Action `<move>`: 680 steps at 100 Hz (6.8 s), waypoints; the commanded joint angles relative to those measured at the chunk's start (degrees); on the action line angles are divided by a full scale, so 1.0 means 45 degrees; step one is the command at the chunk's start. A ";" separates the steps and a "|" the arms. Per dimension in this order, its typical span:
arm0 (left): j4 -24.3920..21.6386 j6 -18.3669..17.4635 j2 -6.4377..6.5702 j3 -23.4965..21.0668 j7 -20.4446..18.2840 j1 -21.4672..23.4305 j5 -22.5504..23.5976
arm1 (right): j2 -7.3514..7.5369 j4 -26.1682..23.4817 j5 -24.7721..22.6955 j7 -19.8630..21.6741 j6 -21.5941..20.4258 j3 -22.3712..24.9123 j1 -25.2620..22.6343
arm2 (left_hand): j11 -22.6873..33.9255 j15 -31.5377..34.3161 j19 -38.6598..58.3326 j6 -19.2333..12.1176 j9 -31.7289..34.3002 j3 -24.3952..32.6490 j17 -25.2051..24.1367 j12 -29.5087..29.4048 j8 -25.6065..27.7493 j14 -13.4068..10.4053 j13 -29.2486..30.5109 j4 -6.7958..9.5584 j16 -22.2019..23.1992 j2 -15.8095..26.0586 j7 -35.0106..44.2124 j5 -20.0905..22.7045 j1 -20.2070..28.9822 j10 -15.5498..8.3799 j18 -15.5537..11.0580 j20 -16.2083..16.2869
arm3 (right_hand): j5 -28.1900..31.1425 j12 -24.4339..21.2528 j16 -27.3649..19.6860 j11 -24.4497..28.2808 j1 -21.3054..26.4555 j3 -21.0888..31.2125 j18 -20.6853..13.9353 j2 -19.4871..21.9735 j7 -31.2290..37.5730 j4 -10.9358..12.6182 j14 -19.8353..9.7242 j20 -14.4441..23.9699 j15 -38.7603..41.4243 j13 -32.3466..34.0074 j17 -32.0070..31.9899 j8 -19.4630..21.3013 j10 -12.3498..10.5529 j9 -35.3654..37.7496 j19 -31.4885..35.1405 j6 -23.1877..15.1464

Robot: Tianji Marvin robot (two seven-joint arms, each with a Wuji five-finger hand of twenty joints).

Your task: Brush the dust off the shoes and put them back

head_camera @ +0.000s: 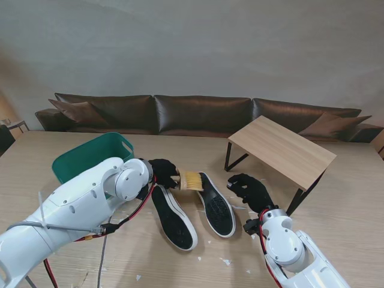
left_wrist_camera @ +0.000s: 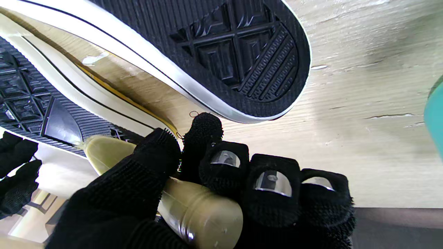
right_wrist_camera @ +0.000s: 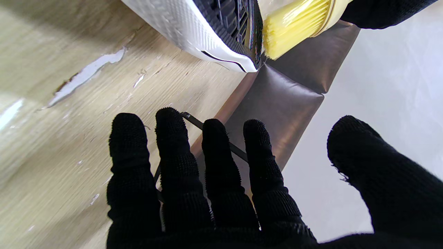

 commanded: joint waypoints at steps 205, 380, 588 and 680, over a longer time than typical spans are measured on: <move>0.1576 -0.4638 -0.0399 0.2371 -0.0097 -0.2033 -0.1492 | -0.0269 0.0398 0.0122 -0.0510 0.0123 -0.0161 0.0255 | 0.0194 0.0673 0.0705 -0.0027 0.0548 -0.0248 -0.0074 0.0173 -0.0077 0.0278 0.0708 0.0331 0.0027 0.0999 0.0533 0.0024 0.0417 -0.0523 -0.0441 -0.0403 | -0.0360 -0.0185 0.0171 0.0155 0.0060 0.0156 0.0243 0.0227 0.0282 0.0221 0.0113 -0.0335 0.0273 0.0662 -0.2746 -0.0152 0.0285 -0.0034 0.0528 0.0132; -0.1476 -0.3061 0.0081 -0.0203 -0.0030 0.0491 -0.0397 | -0.0091 -0.0511 0.0173 0.0058 0.0486 0.0339 -0.0351 | 0.0480 0.0921 0.1063 0.0133 0.0541 -0.0333 0.0254 -0.0328 -0.0035 0.0044 0.0722 0.0417 -0.0346 0.1050 0.0382 0.0122 0.0481 -0.0744 -0.0413 -0.0952 | -0.0400 -0.0189 0.0178 0.0146 0.0060 0.0087 0.0228 0.0277 0.0283 0.0216 0.0136 -0.0328 0.0263 0.0663 -0.2748 -0.0185 0.0293 -0.0044 0.0462 0.0134; -0.1293 -0.1623 0.0191 -0.1215 0.0880 0.1445 0.1915 | -0.0137 -0.0022 0.0327 0.0079 0.0421 0.0009 -0.0076 | 0.0481 0.0880 0.1110 0.0177 0.0566 -0.0261 0.0387 -0.0166 -0.0116 0.0077 0.0727 0.0422 -0.0204 0.1036 0.0446 0.0193 0.0501 -0.0760 -0.0394 -0.0780 | -0.0396 -0.0188 0.0182 0.0159 0.0062 0.0063 0.0236 0.0308 0.0289 0.0214 0.0149 -0.0293 0.0273 0.0647 -0.2756 -0.0196 0.0321 -0.0033 0.0433 0.0162; -0.6767 -0.1804 0.0486 -1.0538 0.1525 0.8277 0.6551 | -0.0139 0.0208 0.0371 0.0143 0.0355 -0.0170 0.0000 | 0.0359 0.0688 0.0862 0.0366 0.0563 -0.0353 0.0119 -0.0122 -0.0100 0.0476 0.0709 0.0452 -0.0154 0.0941 0.0274 0.0228 0.0742 -0.0460 -0.0032 -0.0631 | -0.0407 -0.0187 0.0182 0.0169 0.0076 0.0064 0.0234 0.0304 0.0298 0.0213 0.0166 -0.0297 0.0287 0.0687 -0.2745 -0.0198 0.0332 0.0021 0.0446 0.0180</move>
